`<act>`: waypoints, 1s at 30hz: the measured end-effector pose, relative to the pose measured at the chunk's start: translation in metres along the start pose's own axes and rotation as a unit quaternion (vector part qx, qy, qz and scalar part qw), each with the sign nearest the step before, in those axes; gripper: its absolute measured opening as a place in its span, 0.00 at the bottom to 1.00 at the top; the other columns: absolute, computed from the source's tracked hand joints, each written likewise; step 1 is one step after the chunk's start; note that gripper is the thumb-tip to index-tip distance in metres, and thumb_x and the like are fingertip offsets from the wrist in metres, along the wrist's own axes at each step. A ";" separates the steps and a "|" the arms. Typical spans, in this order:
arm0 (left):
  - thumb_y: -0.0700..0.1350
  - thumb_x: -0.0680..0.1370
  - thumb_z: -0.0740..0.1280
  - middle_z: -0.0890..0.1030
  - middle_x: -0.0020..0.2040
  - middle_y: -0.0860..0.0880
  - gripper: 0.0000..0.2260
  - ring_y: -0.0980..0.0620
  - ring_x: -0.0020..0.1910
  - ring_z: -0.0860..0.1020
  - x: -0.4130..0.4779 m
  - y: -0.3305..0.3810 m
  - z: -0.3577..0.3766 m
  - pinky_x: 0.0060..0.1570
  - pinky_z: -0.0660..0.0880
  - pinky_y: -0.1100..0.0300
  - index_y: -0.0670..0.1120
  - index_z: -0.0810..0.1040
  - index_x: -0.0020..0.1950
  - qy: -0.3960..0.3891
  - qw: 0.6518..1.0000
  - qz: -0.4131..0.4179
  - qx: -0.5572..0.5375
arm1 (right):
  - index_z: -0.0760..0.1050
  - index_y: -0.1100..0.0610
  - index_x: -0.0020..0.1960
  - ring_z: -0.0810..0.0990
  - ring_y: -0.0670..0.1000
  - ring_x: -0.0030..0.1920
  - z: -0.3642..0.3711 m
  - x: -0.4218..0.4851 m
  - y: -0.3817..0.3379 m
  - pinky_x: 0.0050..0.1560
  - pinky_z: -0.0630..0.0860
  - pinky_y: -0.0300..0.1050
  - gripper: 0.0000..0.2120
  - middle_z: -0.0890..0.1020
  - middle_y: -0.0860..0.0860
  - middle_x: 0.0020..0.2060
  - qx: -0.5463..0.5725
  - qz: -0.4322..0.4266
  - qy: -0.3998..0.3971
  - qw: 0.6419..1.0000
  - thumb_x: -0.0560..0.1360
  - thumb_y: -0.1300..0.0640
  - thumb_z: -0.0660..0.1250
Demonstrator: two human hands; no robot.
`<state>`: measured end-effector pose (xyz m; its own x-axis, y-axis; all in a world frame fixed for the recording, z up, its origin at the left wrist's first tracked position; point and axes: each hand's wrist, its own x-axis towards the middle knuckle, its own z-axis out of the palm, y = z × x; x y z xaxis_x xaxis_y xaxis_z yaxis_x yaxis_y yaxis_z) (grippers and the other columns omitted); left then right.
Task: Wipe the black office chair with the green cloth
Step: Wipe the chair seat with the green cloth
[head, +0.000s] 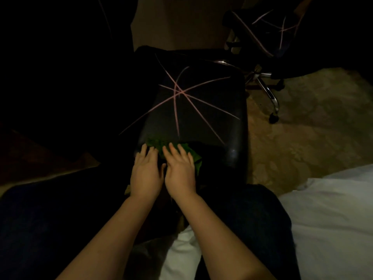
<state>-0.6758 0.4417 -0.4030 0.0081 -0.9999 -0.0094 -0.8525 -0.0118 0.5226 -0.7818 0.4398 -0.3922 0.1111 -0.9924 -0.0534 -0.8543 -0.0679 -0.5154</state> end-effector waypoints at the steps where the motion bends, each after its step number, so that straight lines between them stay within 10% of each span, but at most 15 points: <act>1: 0.40 0.79 0.66 0.69 0.73 0.40 0.21 0.43 0.77 0.58 0.000 0.000 0.000 0.76 0.51 0.49 0.38 0.68 0.72 0.002 1.000 0.000 -0.004 | 0.62 0.50 0.76 0.53 0.49 0.77 0.003 0.000 -0.003 0.76 0.43 0.46 0.25 0.61 0.47 0.76 -0.001 -0.004 -0.001 1.000 0.79 0.59 0.57; 17: 0.39 0.81 0.61 0.63 0.77 0.50 0.20 0.52 0.77 0.58 -0.002 -0.026 -0.019 0.72 0.53 0.62 0.46 0.69 0.73 0.005 1.000 0.020 -0.012 | 0.69 0.52 0.72 0.62 0.50 0.74 -0.018 -0.006 0.041 0.75 0.58 0.51 0.26 0.69 0.47 0.72 -0.016 0.005 0.058 0.998 0.76 0.68 0.60; 30: 0.45 0.83 0.59 0.60 0.78 0.45 0.21 0.47 0.78 0.55 0.000 -0.071 -0.042 0.75 0.56 0.51 0.42 0.65 0.76 0.035 0.998 -0.043 0.025 | 0.71 0.63 0.70 0.65 0.58 0.73 -0.068 -0.010 0.114 0.72 0.61 0.51 0.20 0.72 0.58 0.69 0.030 0.177 0.205 0.962 0.79 0.69 0.58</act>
<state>-0.5936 0.4422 -0.4046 0.1181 -0.9930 0.0087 -0.8722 -0.0995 0.4788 -0.9152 0.4350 -0.3921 -0.4017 -0.9101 0.1014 -0.7698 0.2756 -0.5757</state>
